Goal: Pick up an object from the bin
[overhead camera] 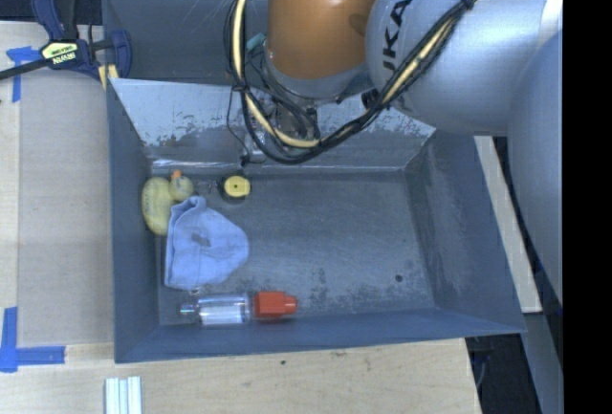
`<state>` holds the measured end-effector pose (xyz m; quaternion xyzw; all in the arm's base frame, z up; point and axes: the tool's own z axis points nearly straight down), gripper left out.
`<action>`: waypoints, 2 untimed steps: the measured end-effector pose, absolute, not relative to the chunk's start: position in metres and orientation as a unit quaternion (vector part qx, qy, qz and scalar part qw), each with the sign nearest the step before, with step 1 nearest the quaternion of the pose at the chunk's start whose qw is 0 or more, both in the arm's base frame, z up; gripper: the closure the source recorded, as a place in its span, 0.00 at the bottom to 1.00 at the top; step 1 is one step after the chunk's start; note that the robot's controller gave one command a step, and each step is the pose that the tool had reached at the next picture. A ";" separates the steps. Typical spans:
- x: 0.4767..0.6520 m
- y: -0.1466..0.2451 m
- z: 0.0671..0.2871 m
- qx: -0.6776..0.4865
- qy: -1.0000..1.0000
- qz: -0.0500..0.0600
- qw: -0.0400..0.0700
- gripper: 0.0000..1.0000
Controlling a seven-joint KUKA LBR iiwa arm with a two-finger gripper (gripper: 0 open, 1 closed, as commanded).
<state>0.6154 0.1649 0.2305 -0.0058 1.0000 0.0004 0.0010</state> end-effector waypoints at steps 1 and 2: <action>0.617 0.163 0.283 -0.016 1.000 0.001 0.004 1.00; 0.613 0.188 0.178 -0.028 1.000 0.001 0.004 1.00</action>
Offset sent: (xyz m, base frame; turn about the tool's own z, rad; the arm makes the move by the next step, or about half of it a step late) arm -0.0057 0.0371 -0.1041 -0.0548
